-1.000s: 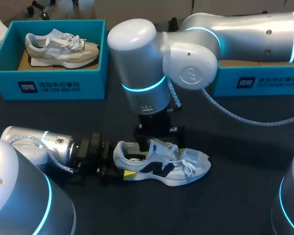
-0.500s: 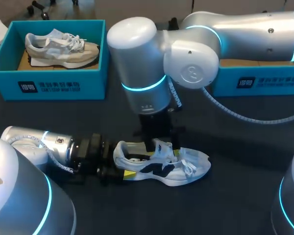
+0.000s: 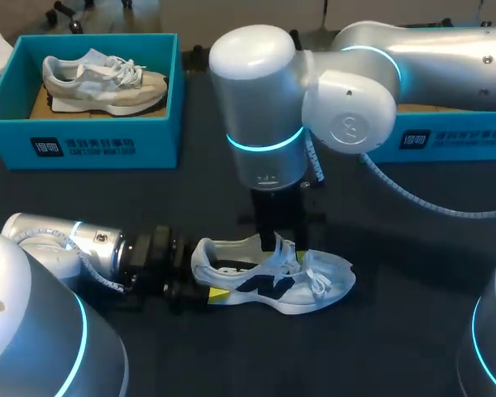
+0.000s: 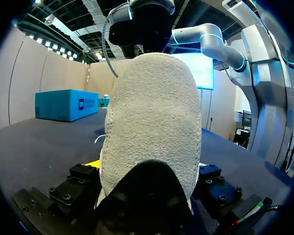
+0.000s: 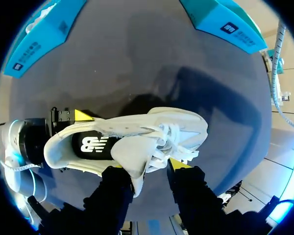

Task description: Take the shoe out of the shoebox, open the shoe tongue, remove and reinsert the insole, then place the shoe into the shoebox

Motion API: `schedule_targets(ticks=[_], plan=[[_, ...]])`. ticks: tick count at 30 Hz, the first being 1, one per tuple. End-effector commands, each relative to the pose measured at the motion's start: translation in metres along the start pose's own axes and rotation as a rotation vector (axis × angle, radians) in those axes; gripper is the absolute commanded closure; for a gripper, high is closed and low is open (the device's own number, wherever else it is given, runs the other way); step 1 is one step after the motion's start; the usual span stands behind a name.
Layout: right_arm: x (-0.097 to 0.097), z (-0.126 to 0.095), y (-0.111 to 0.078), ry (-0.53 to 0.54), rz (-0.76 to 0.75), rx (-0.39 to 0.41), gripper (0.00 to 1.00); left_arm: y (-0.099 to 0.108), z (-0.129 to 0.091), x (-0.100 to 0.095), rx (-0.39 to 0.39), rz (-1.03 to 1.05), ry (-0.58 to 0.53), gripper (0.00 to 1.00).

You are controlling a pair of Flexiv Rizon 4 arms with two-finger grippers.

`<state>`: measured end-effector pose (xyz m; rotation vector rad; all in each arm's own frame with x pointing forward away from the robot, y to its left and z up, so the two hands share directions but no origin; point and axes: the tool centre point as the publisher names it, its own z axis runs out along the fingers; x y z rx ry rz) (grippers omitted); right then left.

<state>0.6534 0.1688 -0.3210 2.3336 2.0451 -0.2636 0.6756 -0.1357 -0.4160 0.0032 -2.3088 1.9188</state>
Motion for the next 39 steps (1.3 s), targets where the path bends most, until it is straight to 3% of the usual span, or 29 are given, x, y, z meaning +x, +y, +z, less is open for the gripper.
schedule_targets(ticks=[1,2,7,10,21,31,39], plan=[[-0.007,0.001,-0.010,0.044,0.139,-0.012,0.68,-0.001,0.000,0.000,-0.001,0.000,-0.002,1.00],[-0.007,0.000,-0.012,0.055,0.148,-0.013,0.72,-0.001,0.000,0.000,-0.001,0.000,-0.002,1.00],[-0.006,-0.001,-0.014,0.089,0.140,-0.028,0.74,-0.001,0.000,0.000,-0.001,0.000,-0.002,1.00],[-0.007,0.001,-0.013,0.115,0.141,-0.025,1.00,-0.001,0.000,0.000,-0.001,0.000,-0.002,1.00],[-0.027,0.003,-0.008,0.260,0.147,-0.028,1.00,-0.001,0.000,0.000,-0.001,0.000,-0.002,1.00],[-0.062,0.008,0.001,0.409,0.045,-0.017,1.00,-0.001,0.000,0.000,-0.001,0.000,-0.002,1.00],[-0.077,0.016,0.006,0.528,-0.052,-0.042,1.00,-0.001,0.000,0.000,-0.001,0.000,-0.002,1.00]])
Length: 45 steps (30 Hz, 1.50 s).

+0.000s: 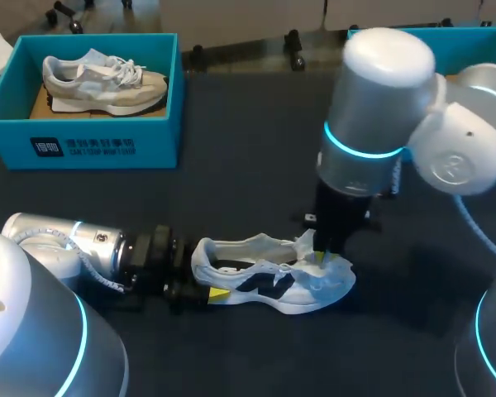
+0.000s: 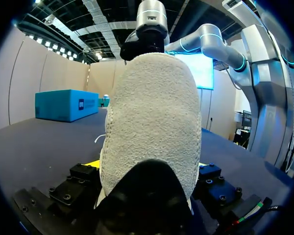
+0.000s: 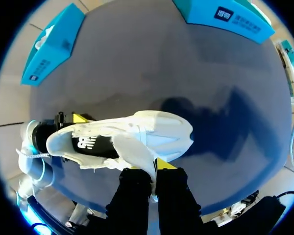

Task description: Take the shoe out of the shoebox, open the shoe tongue, remove and reinsert the insole, then place the shoe into the shoebox

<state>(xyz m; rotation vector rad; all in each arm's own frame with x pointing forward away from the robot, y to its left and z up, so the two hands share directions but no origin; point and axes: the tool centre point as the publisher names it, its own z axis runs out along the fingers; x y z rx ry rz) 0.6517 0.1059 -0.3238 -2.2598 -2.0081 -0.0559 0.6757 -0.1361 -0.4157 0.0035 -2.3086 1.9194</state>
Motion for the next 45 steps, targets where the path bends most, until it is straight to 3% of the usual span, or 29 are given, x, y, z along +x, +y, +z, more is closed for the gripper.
schedule_targets(ticks=[1,13,24,25,26,28,29,31,39,45], plan=[[-0.017,0.001,-0.002,0.287,-0.033,-0.015,1.00,0.000,-0.001,0.000,-0.002,0.000,-0.002,1.00],[-0.029,0.015,-0.009,0.426,-0.147,-0.091,1.00,0.000,-0.001,0.000,-0.002,0.000,-0.002,1.00],[-0.047,0.026,-0.008,0.544,-0.179,-0.102,1.00,0.000,-0.001,0.000,-0.002,0.000,-0.002,1.00],[-0.048,0.026,-0.008,0.550,-0.183,-0.103,0.97,0.000,-0.001,0.000,-0.002,0.000,-0.002,1.00],[-0.049,0.026,-0.008,0.551,-0.184,-0.101,0.87,0.000,-0.001,0.000,-0.002,0.000,-0.002,1.00],[-0.051,0.026,-0.008,0.554,-0.186,-0.093,0.58,0.000,-0.001,0.000,-0.002,0.000,-0.002,1.00],[-0.053,0.025,-0.009,0.549,-0.186,-0.084,0.50,0.000,-0.001,0.000,-0.002,0.000,-0.002,1.00],[-0.058,0.020,-0.010,0.528,-0.176,-0.068,0.02,0.000,-0.001,0.000,-0.002,0.000,-0.002,1.00],[-0.067,-0.015,-0.020,0.416,-0.178,-0.057,0.00,0.000,-0.001,0.000,-0.002,0.000,-0.002,1.00],[-0.058,-0.048,-0.023,0.284,-0.280,-0.023,0.00,0.000,-0.001,0.000,-0.002,0.000,-0.002,1.00]])
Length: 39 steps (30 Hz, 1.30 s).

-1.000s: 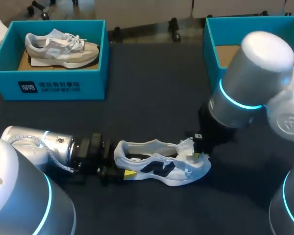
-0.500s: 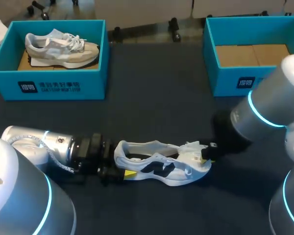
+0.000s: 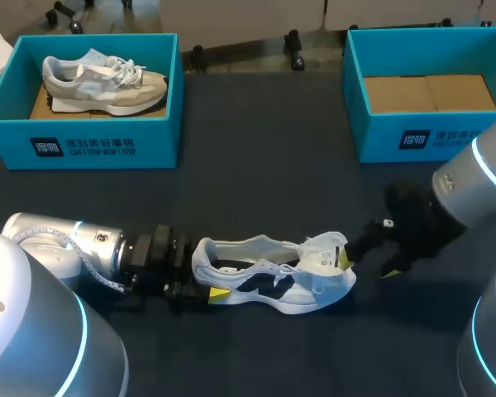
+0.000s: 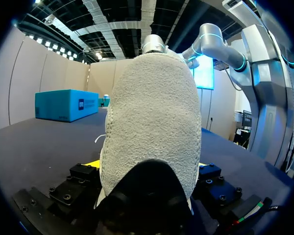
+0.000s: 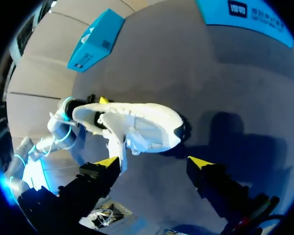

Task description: Take the shoe out of the shoebox, open the shoe tongue, remove and reinsert the insole, then place the shoe into the shoebox

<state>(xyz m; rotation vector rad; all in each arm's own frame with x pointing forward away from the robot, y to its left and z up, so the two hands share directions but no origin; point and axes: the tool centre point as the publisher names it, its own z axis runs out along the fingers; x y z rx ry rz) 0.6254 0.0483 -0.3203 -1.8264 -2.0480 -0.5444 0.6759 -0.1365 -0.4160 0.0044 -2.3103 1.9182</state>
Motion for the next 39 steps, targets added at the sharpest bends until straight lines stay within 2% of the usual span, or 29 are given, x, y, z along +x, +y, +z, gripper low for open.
schedule_targets(ticks=[1,4,7,13,14,15,16,17,18,23,30,33,34,39], plan=[[0.021,-0.039,0.003,-0.145,-0.058,0.071,0.00,0.000,-0.001,0.000,0.000,0.000,-0.001,1.00],[0.037,-0.049,0.005,-0.266,-0.118,0.131,0.00,0.000,-0.001,0.000,0.000,0.000,-0.001,1.00],[0.049,-0.058,0.006,-0.393,-0.158,0.153,0.00,0.000,-0.001,0.000,0.000,0.000,-0.001,1.00],[0.074,-0.070,0.011,-0.549,-0.305,0.177,0.00,0.000,-0.001,0.000,0.000,0.000,-0.001,1.00],[0.078,-0.071,0.012,-0.571,-0.328,0.185,0.04,0.000,-0.001,0.000,0.000,0.000,-0.001,1.00],[0.081,-0.073,0.013,-0.585,-0.348,0.185,0.24,0.000,-0.001,0.000,0.000,0.000,-0.001,1.00],[0.085,-0.075,0.013,-0.592,-0.383,0.180,0.52,0.000,-0.001,0.000,0.000,0.000,-0.001,1.00],[0.088,-0.077,0.013,-0.593,-0.418,0.172,0.71,0.000,-0.001,0.000,0.000,0.000,-0.001,1.00],[0.091,-0.078,0.013,-0.609,-0.442,0.174,1.00,0.000,-0.001,0.000,0.000,0.000,-0.001,1.00],[0.105,-0.078,0.014,-0.687,-0.603,0.226,1.00,0.000,-0.001,0.000,0.000,0.000,-0.001,1.00],[0.115,-0.075,0.020,-0.598,-0.830,0.216,1.00,0.000,-0.001,0.000,0.000,0.000,-0.001,1.00],[0.123,-0.076,0.021,-0.485,-0.938,0.167,1.00,0.000,-0.001,0.000,0.000,0.000,-0.001,1.00],[0.125,-0.075,0.023,-0.436,-0.946,0.160,1.00,0.000,-0.001,0.000,0.000,0.000,-0.001,1.00],[0.125,-0.075,0.023,-0.436,-0.946,0.160,1.00,0.000,-0.001,0.000,0.000,0.000,-0.001,1.00]])
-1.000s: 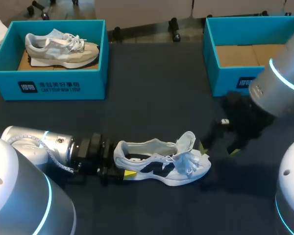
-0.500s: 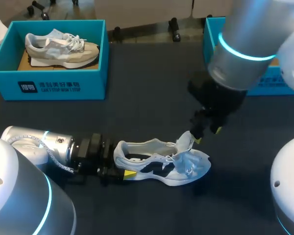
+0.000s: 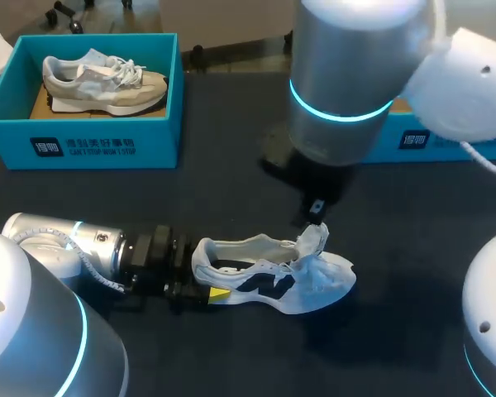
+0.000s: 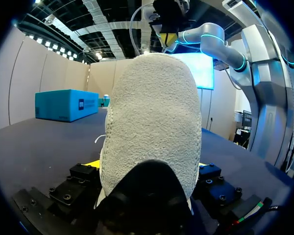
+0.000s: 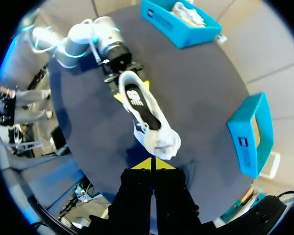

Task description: Take the shoe out of the shoebox, open the shoe tongue, remove and reinsert the insole, then place the shoe into the shoebox

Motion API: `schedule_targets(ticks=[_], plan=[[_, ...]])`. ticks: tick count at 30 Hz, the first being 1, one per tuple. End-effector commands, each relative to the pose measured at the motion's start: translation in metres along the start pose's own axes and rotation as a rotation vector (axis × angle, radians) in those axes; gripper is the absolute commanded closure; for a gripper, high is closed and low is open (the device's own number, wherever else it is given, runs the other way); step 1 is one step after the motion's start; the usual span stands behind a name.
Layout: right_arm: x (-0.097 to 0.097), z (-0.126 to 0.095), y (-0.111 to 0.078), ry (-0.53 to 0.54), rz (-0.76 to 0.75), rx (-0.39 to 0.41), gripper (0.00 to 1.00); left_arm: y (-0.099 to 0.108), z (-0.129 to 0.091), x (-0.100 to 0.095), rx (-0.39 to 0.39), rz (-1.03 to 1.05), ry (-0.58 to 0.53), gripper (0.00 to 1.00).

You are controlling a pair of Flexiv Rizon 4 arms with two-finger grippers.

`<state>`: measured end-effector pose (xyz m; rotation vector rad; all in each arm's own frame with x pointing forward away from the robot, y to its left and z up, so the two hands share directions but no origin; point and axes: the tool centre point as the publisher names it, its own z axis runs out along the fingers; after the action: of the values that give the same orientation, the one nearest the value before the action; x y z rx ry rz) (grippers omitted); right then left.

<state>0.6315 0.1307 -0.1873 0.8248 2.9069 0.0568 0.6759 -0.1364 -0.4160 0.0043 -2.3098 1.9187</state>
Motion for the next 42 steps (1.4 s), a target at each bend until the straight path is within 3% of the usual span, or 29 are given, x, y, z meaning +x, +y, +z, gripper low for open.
schedule_targets(ticks=[1,6,11,26,42], plan=[[-0.006,0.005,-0.007,0.059,-0.027,-0.058,1.00,0.000,-0.001,0.000,-0.001,0.000,-0.001,1.00],[-0.006,0.005,-0.007,0.059,-0.027,-0.058,1.00,0.000,-0.001,0.000,-0.001,0.000,-0.001,1.00],[0.013,0.026,0.035,-0.007,-0.217,-0.002,1.00,0.000,-0.001,0.000,-0.001,0.000,-0.001,1.00],[0.039,0.066,0.091,0.022,-0.396,0.002,1.00,0.000,-0.001,0.000,-0.001,0.000,-0.001,1.00],[0.043,0.078,0.099,0.034,-0.433,-0.012,1.00,0.000,-0.001,0.000,-0.001,0.000,-0.001,1.00]])
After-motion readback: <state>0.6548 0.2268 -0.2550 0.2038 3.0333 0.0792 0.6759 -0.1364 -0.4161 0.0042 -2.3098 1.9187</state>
